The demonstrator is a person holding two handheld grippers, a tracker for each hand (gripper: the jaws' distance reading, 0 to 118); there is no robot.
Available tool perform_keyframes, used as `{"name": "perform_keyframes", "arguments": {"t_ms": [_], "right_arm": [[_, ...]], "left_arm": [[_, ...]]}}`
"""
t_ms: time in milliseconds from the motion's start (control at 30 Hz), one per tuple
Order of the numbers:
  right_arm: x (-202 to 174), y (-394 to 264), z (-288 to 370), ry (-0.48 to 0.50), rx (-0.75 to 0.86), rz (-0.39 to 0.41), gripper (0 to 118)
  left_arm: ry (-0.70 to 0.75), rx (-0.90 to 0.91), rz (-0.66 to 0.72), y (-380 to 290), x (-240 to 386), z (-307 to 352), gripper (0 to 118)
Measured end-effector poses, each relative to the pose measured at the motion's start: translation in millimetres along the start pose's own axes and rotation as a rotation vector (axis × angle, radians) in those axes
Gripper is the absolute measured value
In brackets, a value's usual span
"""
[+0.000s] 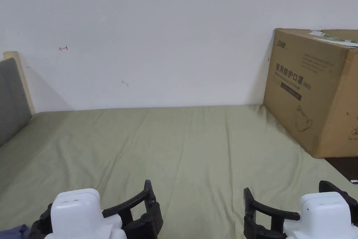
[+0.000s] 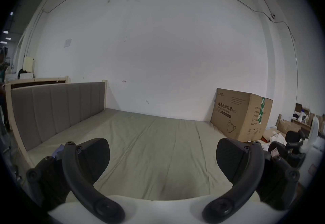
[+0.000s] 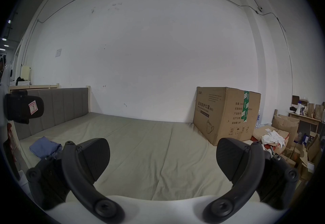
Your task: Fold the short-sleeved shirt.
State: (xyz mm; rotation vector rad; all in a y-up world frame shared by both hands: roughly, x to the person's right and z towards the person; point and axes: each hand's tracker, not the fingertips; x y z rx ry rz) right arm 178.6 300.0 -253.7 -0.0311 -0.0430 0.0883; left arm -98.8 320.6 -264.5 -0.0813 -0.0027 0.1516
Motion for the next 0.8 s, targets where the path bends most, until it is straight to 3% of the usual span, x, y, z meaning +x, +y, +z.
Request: {"name": "perform_keyframes", "arguments": {"t_ms": [167,533,800], "right_arm": [[-1.9,-0.9,-0.9,0.007,-0.016,0.01,118],[-2.2,-3.8,-3.9,0.006,-0.043,0.021,118],[-1.8,-3.7,-5.8,0.001,-0.038,0.02,118]], "left_arm": [[0.026,-0.072,0.039,2.7,2.7,-5.0,118],[0.035,-0.161,-0.058,0.7,19.8,-12.6,118],[0.031,-0.153,0.024,21.4,14.8,-7.7,118]]}}
